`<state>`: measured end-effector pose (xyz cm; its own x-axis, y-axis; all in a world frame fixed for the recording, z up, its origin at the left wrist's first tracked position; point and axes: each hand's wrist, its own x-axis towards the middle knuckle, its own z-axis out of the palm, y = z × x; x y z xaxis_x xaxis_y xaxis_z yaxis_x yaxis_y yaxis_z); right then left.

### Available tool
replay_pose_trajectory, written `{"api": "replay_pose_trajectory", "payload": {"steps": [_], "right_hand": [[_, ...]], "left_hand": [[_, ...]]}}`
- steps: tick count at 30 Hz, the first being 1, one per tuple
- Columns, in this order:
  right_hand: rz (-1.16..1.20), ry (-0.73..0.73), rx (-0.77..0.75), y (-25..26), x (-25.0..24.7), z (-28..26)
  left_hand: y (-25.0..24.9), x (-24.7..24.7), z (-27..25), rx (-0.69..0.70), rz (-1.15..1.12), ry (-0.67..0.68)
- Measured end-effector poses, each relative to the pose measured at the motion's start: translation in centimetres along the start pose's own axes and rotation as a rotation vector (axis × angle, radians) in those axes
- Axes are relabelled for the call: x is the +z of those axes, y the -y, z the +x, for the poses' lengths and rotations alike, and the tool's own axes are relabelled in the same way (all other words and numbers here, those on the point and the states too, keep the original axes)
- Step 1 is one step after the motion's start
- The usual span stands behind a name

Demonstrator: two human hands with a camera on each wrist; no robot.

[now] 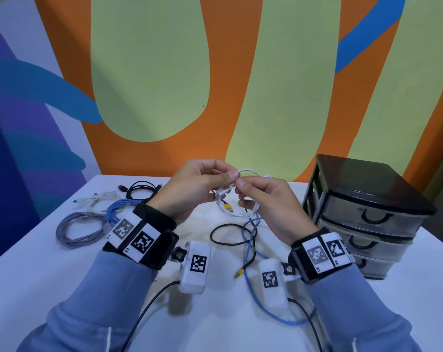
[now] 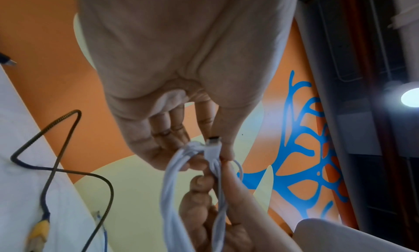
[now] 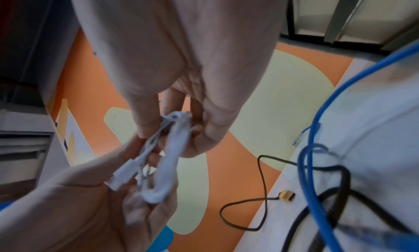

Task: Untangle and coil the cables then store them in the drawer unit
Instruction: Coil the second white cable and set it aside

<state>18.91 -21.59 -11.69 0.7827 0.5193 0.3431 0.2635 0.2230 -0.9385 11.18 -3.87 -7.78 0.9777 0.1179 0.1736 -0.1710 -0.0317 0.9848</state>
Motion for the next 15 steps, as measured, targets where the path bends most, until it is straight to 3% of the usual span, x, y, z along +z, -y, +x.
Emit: {"api": "replay_pose_trajectory", "payload": {"steps": [7,15], "right_hand": [[0.167,-0.057,-0.04,0.24,0.24,0.02],[-0.081,-0.099,-0.112,0.41,-0.07,-0.32]], "left_hand": [[0.01,-0.24,-0.05,-0.025,-0.045,0.029],[0.21,-0.94,-0.06,-0.076,-0.102,0.05]]}}
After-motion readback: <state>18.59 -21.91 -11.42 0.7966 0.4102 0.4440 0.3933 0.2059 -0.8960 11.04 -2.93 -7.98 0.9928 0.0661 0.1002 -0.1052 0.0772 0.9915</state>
